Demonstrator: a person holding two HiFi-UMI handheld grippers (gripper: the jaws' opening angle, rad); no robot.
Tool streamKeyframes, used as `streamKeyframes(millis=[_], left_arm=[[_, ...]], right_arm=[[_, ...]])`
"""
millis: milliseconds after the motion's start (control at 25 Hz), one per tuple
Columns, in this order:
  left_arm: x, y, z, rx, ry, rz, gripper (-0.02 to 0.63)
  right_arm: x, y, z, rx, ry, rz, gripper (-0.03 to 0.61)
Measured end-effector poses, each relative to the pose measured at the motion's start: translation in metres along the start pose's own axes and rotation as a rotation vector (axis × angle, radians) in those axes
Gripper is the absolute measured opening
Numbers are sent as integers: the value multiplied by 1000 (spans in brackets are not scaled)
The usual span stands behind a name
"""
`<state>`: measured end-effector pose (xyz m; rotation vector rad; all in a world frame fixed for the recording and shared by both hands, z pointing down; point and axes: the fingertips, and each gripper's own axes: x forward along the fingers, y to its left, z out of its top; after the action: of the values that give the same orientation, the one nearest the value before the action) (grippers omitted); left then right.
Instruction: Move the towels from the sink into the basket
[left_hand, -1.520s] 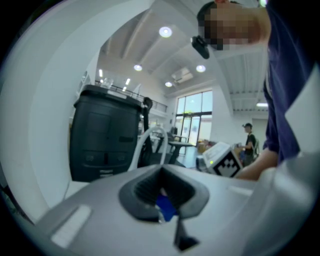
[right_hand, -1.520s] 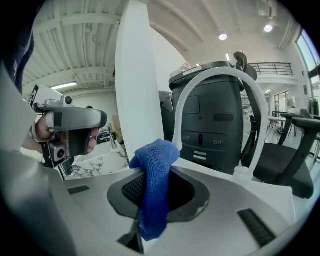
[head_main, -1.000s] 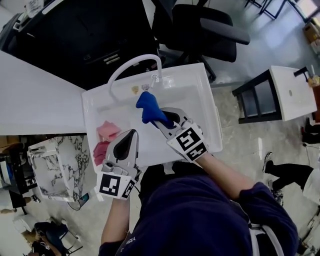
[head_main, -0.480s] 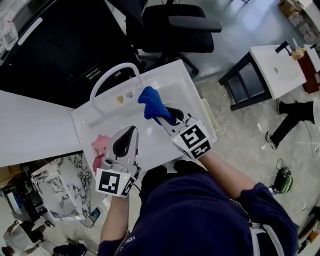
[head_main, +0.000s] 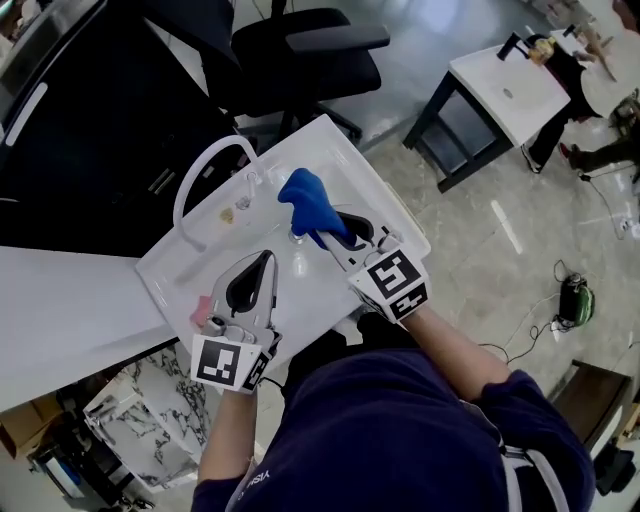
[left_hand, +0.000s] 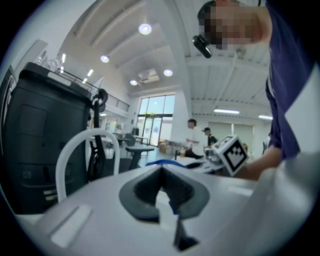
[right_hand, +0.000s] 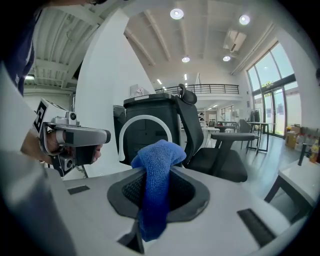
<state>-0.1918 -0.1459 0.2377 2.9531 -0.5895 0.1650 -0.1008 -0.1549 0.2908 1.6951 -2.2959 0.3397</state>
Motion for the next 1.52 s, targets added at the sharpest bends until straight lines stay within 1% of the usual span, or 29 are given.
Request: streamKeyframes(millis=[240,520,680,880,1040,1280,1520], left_arm=[[4,-12,2,12,-12,-111,3],[19,-31,4,23,-13,-198,3],[31,-46,5,31,-8,-231,3],[52,-64,2,46,9,-236,3],[75,-85,1,56,24,-223,3],[120,-121,-2,61,46,-196,3],[166,-157,-7,60,64,-198,3]], right_arm=[[-17,1,1,14,-15,-95,74],[-42,-9,-2,15,-21,-168,74],[-55,-21,-4,25,-32,-192,72],[-71,-43,-12,48,-48,-204,72],[-85,-68,-22,65,-55,-191,72],[-110,-114,-35,73,-61,-159,72],[-134,-160,-57,99,-46,-145,72]])
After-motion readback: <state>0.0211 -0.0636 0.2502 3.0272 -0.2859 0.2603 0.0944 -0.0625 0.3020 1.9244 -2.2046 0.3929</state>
